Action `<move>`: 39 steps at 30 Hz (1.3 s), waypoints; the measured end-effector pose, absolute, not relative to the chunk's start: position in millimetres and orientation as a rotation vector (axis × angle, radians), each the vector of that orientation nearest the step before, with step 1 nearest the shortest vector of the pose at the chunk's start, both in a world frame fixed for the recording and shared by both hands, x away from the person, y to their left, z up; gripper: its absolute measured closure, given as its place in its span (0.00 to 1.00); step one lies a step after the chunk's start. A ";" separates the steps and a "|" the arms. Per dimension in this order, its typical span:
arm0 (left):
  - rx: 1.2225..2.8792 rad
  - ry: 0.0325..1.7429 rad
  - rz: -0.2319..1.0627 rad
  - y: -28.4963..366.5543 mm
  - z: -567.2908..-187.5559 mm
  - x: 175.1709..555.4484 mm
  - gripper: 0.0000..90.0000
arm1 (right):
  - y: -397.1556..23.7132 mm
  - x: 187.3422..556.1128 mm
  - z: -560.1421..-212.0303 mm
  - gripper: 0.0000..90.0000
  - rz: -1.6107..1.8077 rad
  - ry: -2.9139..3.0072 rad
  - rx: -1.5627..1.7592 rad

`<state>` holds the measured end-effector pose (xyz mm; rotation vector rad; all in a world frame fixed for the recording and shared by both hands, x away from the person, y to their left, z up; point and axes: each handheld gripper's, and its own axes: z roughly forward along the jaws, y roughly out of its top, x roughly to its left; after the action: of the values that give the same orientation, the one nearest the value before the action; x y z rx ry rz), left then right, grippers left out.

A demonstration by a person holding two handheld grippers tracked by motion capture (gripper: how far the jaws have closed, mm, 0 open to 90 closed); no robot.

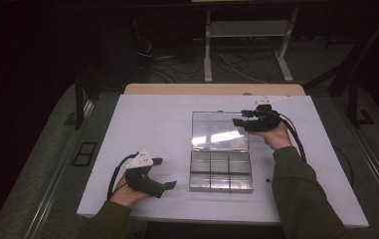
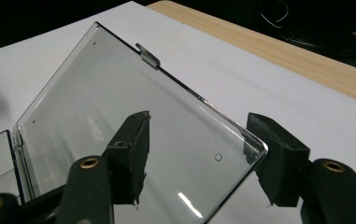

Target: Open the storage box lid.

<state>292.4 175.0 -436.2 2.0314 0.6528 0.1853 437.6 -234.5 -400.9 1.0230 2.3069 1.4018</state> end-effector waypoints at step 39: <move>2.036 0.650 0.174 173.0 -437.2 292.5 0.01 | -234.9 446.7 -421.7 0.42 1.329 2.334 1.121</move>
<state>292.5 173.0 -437.2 2.0360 0.6497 0.1744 446.7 -234.9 -421.7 1.1211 2.3340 1.3293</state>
